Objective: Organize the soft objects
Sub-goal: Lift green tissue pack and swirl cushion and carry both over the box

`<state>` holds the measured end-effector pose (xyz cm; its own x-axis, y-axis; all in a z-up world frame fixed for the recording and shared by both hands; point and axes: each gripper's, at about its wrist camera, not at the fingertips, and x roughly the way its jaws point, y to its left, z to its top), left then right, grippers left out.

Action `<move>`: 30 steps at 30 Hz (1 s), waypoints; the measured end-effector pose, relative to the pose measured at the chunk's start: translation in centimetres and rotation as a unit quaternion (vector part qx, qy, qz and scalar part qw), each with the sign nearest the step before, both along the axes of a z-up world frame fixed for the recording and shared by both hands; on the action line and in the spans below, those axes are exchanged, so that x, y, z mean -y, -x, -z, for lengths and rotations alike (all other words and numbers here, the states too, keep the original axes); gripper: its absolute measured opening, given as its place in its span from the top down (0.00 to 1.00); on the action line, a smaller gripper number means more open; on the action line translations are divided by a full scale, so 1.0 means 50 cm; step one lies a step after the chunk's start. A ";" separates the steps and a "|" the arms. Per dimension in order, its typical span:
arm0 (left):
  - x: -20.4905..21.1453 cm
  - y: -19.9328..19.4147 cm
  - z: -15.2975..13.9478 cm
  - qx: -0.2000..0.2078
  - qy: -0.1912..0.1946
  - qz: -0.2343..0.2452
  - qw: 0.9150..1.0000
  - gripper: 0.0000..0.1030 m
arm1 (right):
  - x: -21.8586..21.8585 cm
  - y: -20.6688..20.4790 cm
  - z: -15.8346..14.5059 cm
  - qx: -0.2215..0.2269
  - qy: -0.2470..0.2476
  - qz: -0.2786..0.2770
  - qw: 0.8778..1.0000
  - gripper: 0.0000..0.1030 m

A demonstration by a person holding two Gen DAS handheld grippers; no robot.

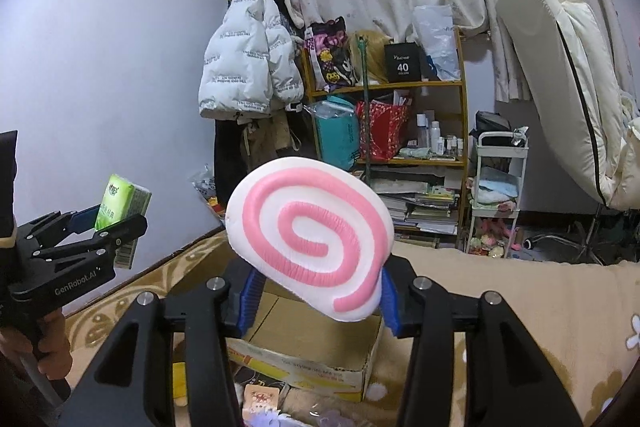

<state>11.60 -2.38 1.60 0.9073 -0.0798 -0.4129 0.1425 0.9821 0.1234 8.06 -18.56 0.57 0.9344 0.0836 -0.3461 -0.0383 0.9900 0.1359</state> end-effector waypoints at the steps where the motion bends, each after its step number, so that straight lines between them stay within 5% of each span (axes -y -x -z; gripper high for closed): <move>1: -0.001 -0.007 0.007 -0.004 0.002 0.000 1.000 0.47 | 0.002 -0.006 0.005 -0.003 0.000 0.002 1.000 0.49; 18: 0.040 -0.082 0.099 -0.074 -0.022 0.015 0.997 0.46 | 0.021 -0.085 0.111 -0.083 0.012 -0.003 0.996 0.45; 30: 0.051 -0.094 0.127 -0.108 -0.044 0.011 0.993 0.45 | 0.006 -0.088 0.128 -0.102 0.004 -0.020 0.995 0.41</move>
<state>16.31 -4.93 -4.75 0.7947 -0.0533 -0.6047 0.1955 0.9655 0.1718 12.47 -18.88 -5.82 0.8402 0.1154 -0.5298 -0.0494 0.9893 0.1372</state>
